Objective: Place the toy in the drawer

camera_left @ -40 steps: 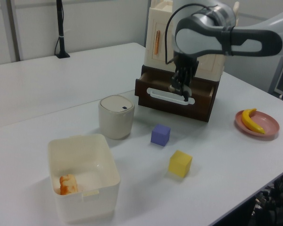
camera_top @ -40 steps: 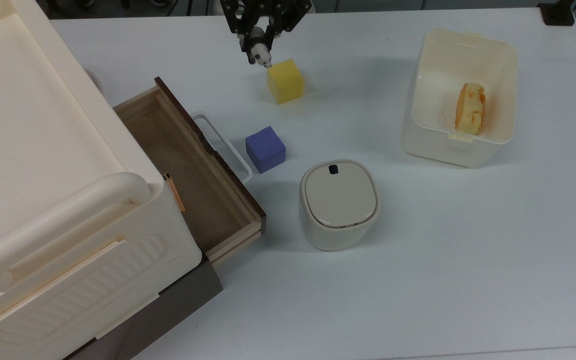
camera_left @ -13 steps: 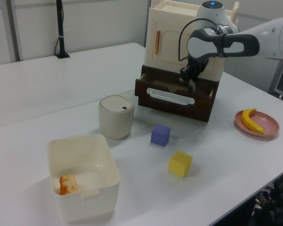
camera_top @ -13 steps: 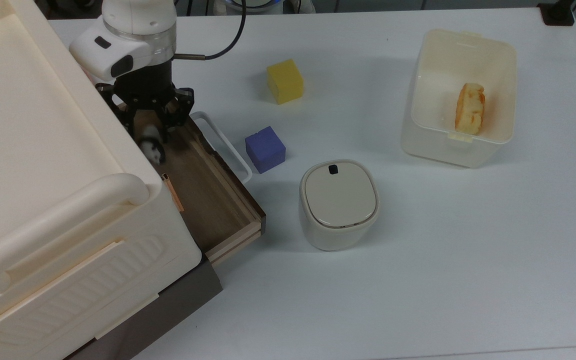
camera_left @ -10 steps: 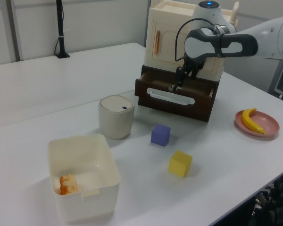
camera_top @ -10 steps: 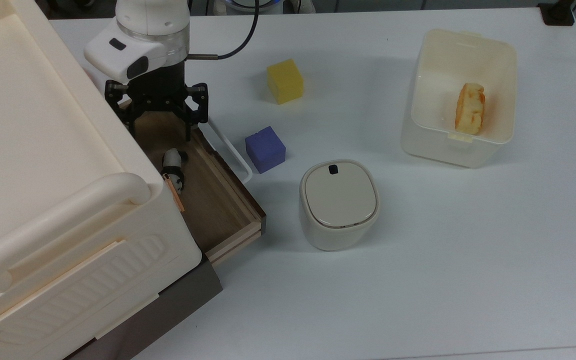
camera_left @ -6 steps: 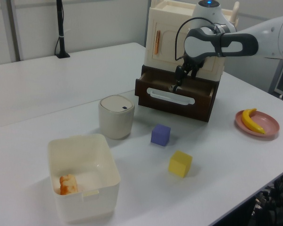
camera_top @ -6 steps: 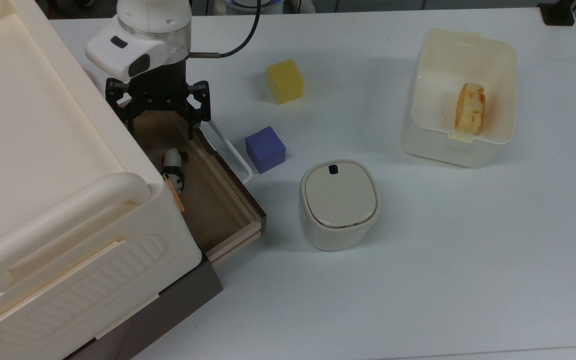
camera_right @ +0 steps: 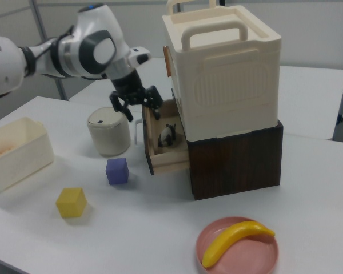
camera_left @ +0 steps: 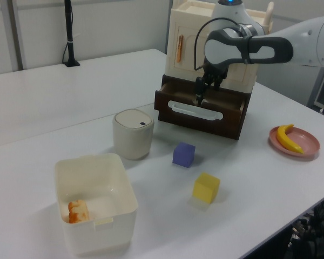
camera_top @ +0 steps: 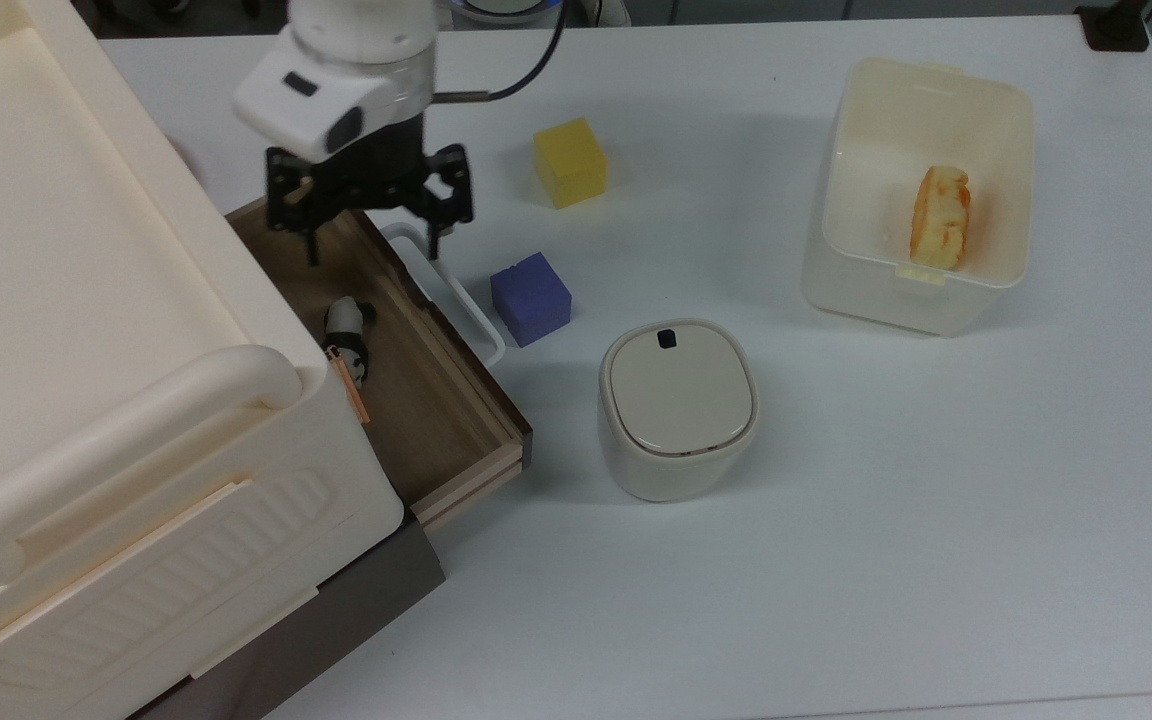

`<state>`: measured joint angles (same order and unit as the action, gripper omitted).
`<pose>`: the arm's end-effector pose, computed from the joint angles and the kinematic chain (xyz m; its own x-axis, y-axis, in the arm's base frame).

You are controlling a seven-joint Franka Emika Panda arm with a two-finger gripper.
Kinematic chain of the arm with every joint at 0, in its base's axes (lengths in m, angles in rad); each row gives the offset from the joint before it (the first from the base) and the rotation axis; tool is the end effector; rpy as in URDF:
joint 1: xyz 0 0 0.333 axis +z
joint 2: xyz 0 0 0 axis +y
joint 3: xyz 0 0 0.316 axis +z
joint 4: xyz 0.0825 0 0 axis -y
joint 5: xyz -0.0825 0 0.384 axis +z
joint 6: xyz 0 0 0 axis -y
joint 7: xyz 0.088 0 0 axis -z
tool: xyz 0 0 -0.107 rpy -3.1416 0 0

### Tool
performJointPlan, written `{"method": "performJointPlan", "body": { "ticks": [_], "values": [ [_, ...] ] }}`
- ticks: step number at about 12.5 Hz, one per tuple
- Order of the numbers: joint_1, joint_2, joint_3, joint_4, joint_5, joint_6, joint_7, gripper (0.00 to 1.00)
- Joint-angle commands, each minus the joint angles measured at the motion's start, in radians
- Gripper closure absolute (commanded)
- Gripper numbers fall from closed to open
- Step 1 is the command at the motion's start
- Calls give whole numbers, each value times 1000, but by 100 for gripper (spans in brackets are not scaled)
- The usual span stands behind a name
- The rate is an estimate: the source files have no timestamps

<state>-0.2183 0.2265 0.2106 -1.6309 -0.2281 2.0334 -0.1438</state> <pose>0.6476 -0.0293 0.5068 0.9643 0.2204 0.1470 0.1903 -0.9623 0.1943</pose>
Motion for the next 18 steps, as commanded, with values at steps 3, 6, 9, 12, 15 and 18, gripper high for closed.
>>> {"method": "performJointPlan", "body": {
  "ticks": [3,6,9,12,15,18],
  "values": [
    [89,-131,-7,-9,13,-200,148,0],
    [123,-179,-7,-9,29,-304,219,0],
    [135,-234,-7,-24,73,-372,294,0],
    [166,-292,-7,-56,79,-401,317,0],
    [165,-334,-8,-64,131,-430,319,0],
    [160,-328,-26,-28,154,-429,331,0]
  ]
}}
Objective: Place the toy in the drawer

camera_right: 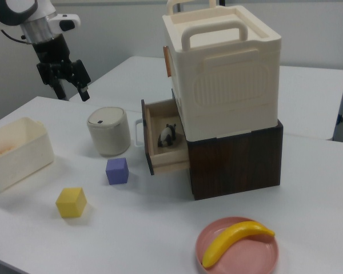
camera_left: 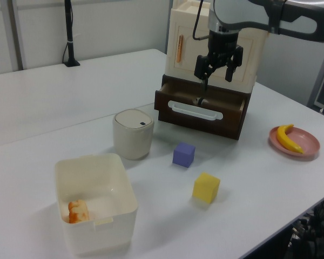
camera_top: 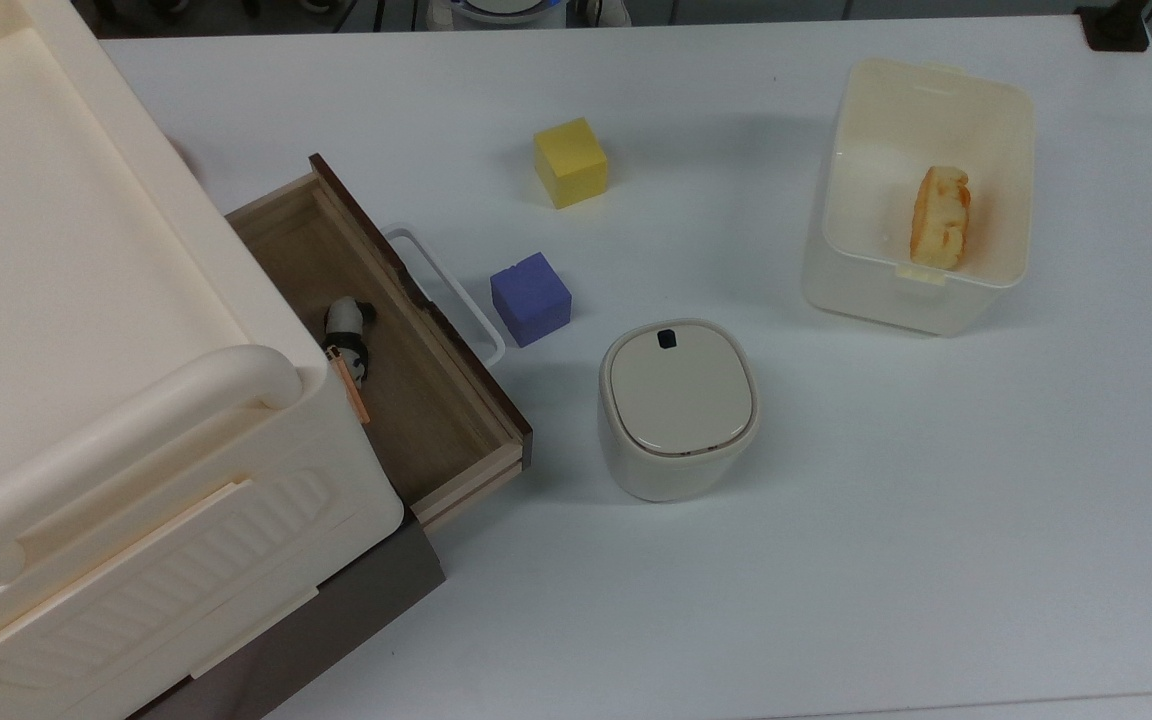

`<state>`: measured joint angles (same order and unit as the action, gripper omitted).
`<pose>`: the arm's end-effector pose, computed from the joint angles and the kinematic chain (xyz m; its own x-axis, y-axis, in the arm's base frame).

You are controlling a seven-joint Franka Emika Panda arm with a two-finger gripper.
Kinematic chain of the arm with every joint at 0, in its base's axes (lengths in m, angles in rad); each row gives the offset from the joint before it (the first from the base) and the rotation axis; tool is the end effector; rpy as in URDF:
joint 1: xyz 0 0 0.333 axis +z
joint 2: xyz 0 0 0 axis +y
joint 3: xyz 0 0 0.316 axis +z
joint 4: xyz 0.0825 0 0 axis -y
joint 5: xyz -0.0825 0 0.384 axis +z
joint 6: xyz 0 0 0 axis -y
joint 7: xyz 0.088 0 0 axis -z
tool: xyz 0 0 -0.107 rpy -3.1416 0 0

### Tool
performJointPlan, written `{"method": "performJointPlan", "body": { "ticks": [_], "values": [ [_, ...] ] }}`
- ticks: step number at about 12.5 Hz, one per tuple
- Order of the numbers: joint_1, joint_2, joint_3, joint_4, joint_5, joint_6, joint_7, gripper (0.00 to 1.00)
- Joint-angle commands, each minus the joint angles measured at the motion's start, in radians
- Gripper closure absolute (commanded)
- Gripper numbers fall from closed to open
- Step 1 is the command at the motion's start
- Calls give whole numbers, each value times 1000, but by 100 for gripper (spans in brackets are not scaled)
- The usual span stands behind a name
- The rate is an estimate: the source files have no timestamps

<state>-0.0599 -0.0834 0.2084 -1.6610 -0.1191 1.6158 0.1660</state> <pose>0.5282 0.0715 0.6310 0.9983 -0.0109 0.0579 -0.0183 -0.9916 0.1281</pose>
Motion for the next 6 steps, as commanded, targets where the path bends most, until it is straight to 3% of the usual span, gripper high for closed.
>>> {"method": "performJointPlan", "body": {
  "ticks": [1,6],
  "values": [
    [3,-16,-53,3,61,-4,23,0],
    [46,2,-156,6,113,61,23,0]
  ]
}}
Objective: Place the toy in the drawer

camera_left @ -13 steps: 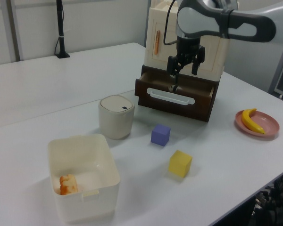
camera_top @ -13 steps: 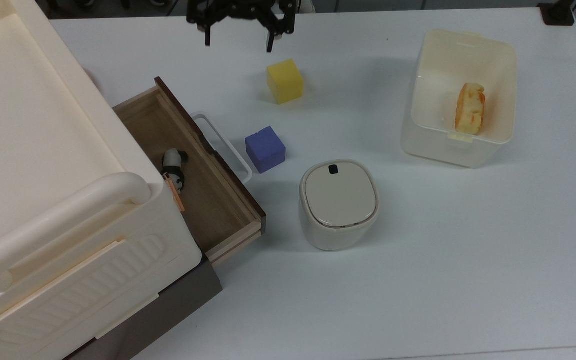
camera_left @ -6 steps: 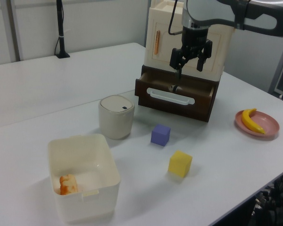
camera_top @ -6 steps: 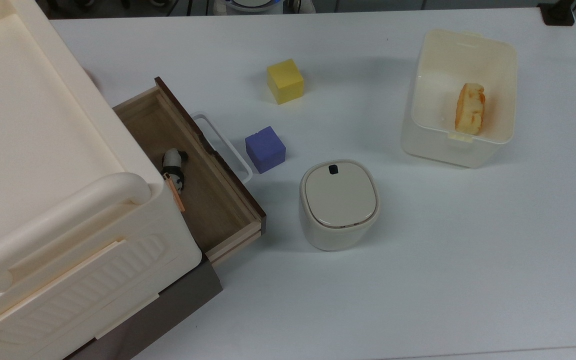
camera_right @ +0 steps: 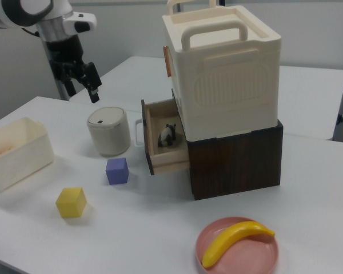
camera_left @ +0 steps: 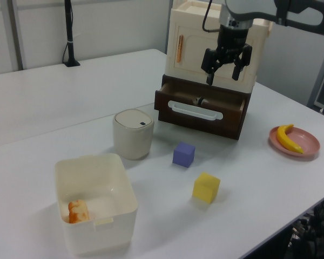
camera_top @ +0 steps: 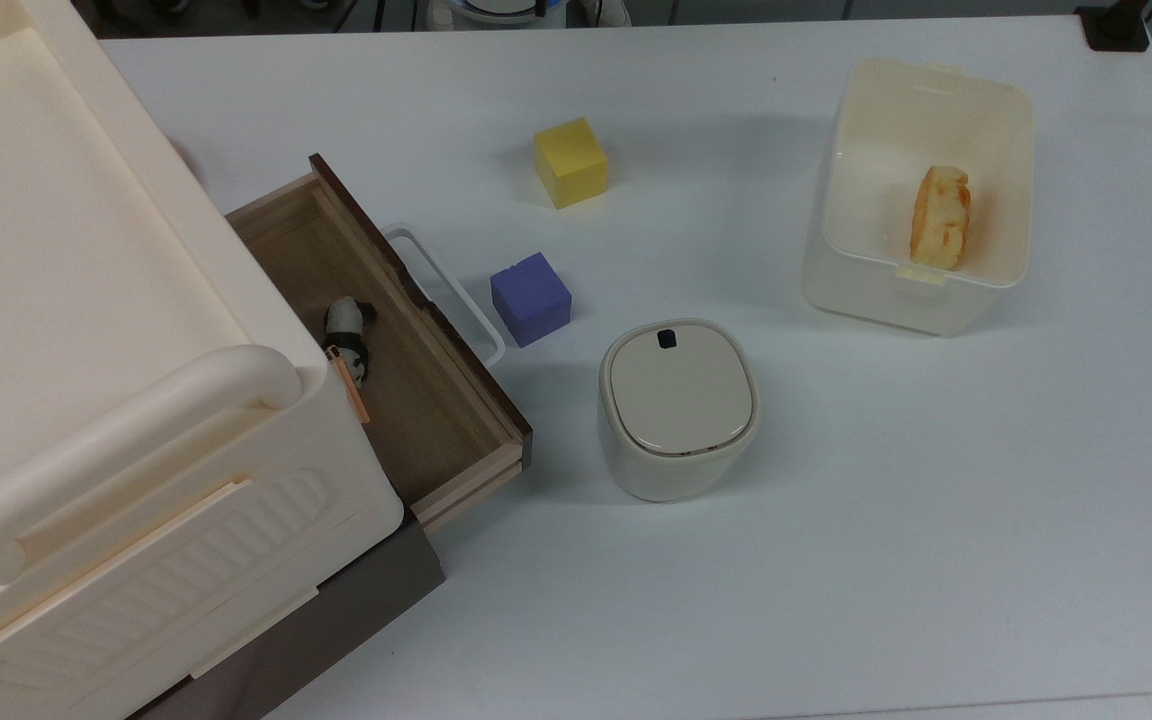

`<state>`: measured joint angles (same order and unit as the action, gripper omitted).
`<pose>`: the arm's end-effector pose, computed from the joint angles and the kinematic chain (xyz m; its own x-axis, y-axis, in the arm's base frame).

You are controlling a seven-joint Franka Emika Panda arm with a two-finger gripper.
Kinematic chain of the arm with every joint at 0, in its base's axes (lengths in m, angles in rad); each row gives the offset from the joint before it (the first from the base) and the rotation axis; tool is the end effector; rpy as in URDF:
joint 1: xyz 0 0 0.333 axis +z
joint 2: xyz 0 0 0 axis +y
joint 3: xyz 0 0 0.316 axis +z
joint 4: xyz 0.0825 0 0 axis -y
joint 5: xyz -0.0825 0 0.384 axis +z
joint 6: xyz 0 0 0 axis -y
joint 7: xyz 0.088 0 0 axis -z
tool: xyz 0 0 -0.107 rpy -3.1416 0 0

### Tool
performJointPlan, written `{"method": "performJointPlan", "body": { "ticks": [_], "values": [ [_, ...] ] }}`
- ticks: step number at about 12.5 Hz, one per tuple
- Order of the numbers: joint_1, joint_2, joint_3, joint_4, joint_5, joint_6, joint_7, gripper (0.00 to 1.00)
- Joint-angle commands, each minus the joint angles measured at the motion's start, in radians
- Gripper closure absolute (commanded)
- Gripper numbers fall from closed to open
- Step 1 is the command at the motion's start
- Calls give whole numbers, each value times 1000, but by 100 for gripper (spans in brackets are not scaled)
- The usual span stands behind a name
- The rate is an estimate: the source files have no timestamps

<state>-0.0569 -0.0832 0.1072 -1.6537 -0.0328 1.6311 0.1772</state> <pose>0.5338 0.0260 0.6357 0.9900 -0.1244 0.0664 -0.1266 -0.9915 0.0305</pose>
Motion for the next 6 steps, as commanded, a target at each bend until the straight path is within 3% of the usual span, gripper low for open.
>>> {"method": "performJointPlan", "body": {
  "ticks": [1,6],
  "values": [
    [45,13,-55,17,22,52,11,0],
    [49,14,-53,18,17,53,11,0]
  ]
}}
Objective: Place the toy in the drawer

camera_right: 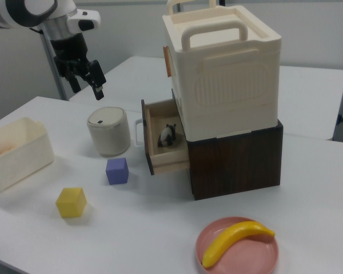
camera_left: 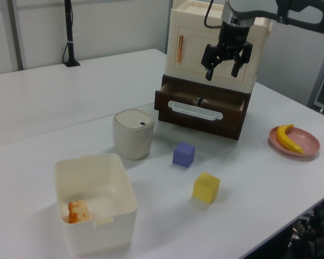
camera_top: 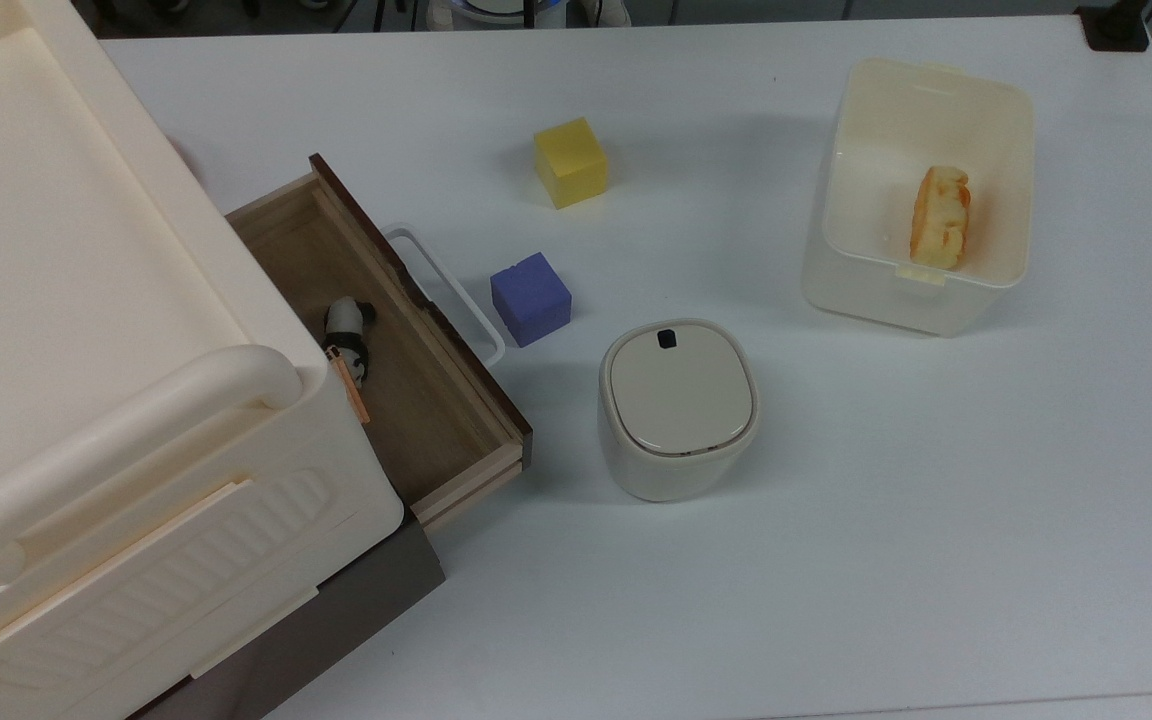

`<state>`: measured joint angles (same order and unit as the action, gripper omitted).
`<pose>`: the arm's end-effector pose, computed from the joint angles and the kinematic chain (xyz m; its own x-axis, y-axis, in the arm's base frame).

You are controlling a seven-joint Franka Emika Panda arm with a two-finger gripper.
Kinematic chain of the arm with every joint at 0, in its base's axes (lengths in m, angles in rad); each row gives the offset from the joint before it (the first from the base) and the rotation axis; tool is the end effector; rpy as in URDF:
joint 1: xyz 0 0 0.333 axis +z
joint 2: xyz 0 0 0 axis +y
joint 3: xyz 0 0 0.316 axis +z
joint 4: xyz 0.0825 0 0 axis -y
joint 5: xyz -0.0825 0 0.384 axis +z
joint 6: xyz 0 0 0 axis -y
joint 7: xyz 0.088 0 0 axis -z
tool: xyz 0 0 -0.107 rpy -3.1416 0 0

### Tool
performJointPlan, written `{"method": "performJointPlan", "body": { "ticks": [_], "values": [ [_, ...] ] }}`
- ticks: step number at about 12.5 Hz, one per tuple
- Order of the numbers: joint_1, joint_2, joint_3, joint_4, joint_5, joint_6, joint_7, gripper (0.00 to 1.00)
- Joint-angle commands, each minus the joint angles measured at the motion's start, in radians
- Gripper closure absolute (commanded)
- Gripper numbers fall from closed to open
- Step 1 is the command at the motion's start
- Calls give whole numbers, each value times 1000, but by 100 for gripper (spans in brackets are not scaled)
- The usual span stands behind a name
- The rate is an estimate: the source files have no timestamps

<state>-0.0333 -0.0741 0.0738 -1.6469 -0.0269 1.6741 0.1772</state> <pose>0.5411 0.0209 0.6384 0.9855 -0.1333 0.1050 -0.1355 -0.9907 0.0141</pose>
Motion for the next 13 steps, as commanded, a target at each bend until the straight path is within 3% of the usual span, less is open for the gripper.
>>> {"method": "performJointPlan", "body": {
  "ticks": [1,13],
  "values": [
    [24,5,-20,12,12,9,11,0],
    [27,7,-8,1,4,-7,-37,0]
  ]
}}
